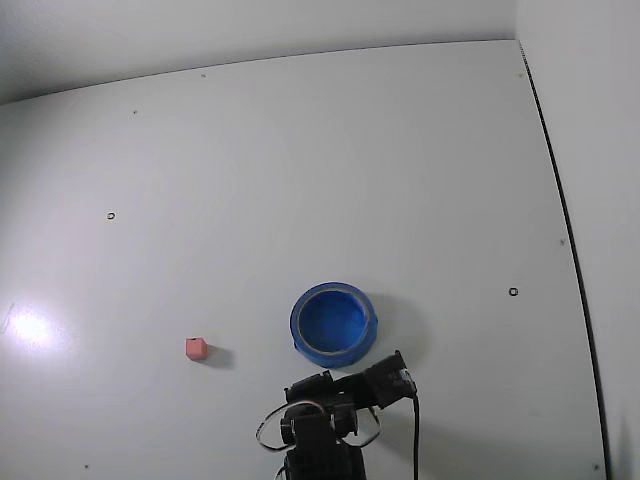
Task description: Grasp a block and put it in the bin.
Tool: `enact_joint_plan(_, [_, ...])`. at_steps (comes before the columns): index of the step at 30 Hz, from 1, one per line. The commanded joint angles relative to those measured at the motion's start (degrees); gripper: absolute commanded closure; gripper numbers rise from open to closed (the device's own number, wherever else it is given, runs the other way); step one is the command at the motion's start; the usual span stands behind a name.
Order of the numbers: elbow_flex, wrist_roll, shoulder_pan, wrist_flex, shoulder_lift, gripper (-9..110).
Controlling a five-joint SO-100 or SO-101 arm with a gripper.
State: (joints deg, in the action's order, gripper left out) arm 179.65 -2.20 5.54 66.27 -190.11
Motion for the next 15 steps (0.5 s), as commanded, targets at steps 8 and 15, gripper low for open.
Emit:
enact_joint_plan(8, [-3.6,0.6,0.9,0.8,-0.8,101])
enact_joint_plan(15, [-3.6,0.7,0.6,0.4,-0.8,101])
